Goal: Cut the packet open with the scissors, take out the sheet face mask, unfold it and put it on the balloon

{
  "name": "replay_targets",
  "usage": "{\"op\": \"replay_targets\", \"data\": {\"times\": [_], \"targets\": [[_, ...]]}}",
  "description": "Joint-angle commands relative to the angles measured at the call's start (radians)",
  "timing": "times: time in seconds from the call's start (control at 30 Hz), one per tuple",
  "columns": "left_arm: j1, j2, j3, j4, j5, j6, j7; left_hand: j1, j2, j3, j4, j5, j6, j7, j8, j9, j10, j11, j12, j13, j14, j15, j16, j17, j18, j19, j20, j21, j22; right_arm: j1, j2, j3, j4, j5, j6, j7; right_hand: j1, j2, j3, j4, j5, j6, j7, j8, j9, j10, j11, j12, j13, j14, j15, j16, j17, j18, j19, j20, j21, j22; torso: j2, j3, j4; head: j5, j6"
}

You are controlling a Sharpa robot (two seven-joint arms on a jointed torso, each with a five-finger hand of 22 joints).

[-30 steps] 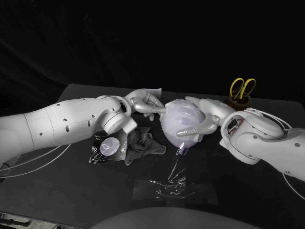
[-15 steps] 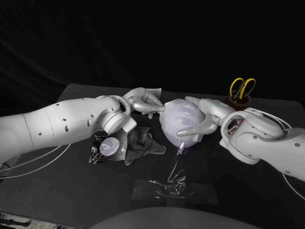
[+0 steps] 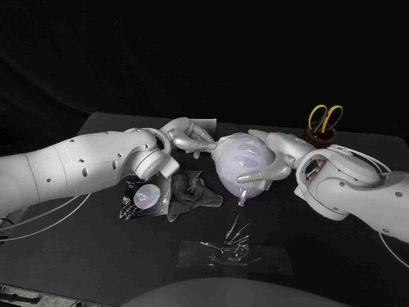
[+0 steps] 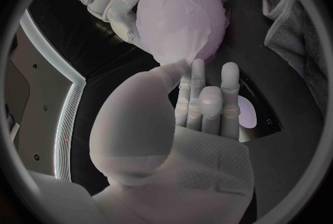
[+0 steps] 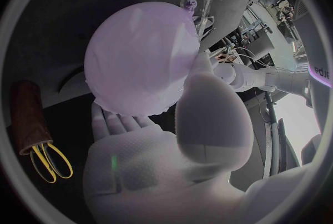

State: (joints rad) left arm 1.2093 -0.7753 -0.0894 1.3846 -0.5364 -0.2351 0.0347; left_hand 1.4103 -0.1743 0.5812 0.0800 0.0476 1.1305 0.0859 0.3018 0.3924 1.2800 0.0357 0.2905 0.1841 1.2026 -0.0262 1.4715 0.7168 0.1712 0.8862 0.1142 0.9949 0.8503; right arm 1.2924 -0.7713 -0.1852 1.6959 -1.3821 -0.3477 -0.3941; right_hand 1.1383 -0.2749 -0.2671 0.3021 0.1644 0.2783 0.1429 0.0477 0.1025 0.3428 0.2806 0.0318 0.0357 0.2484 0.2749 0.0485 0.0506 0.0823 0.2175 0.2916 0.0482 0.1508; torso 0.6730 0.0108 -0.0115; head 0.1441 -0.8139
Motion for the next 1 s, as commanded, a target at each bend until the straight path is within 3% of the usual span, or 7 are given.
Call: {"op": "replay_targets", "data": {"times": [0.03,0.57,1.0], "targets": [[0.000,0.000,0.001,0.004,-0.017,0.036,-0.050,0.000,-0.011,0.033,-0.027,0.003,-0.002,0.007,0.016,0.065,0.020,-0.010,-0.005,0.002,0.009,-0.001,0.007,0.000,0.012,0.001,-0.008,0.005,0.002,-0.003,0.001,-0.003,0.000,-0.010,0.022,0.001,0.008,-0.003,0.004,0.003,-0.006,0.001,0.161,0.005,0.001,0.003,0.000,0.004,0.001,0.001,0.002,-0.002,0.000,-0.004,0.008,0.002,0.006,-0.001,0.000,0.0006,-0.0001,0.000,0.000],[-0.001,-0.006,0.001,0.000,-0.043,0.036,-0.153,-0.016,-0.019,0.070,-0.041,0.003,-0.006,0.009,0.022,0.080,0.022,-0.008,-0.004,0.010,0.007,0.000,0.006,-0.015,0.013,0.001,-0.012,0.019,0.013,-0.004,0.002,-0.003,-0.001,-0.010,0.023,0.001,0.008,-0.003,0.004,0.003,-0.006,0.001,0.161,0.005,0.001,0.003,0.000,0.004,0.001,0.001,0.002,-0.002,0.000,-0.004,0.008,0.002,0.006,-0.001,0.000,0.0014,-0.0012,-0.002,0.003],[-0.001,-0.015,0.001,-0.002,-0.023,0.025,-0.169,-0.045,-0.013,0.096,-0.038,0.002,-0.021,0.011,0.023,0.093,0.017,-0.004,-0.007,0.015,0.005,0.004,0.001,-0.031,0.012,0.002,-0.013,0.024,0.018,-0.004,0.002,-0.003,-0.002,-0.010,0.024,0.001,0.009,-0.004,0.003,0.003,-0.008,0.000,0.161,0.004,0.000,0.001,0.000,0.004,0.001,0.000,0.002,-0.002,0.000,-0.004,0.008,0.002,0.005,-0.002,0.000,0.0004,-0.0007,-0.005,0.007]]}}
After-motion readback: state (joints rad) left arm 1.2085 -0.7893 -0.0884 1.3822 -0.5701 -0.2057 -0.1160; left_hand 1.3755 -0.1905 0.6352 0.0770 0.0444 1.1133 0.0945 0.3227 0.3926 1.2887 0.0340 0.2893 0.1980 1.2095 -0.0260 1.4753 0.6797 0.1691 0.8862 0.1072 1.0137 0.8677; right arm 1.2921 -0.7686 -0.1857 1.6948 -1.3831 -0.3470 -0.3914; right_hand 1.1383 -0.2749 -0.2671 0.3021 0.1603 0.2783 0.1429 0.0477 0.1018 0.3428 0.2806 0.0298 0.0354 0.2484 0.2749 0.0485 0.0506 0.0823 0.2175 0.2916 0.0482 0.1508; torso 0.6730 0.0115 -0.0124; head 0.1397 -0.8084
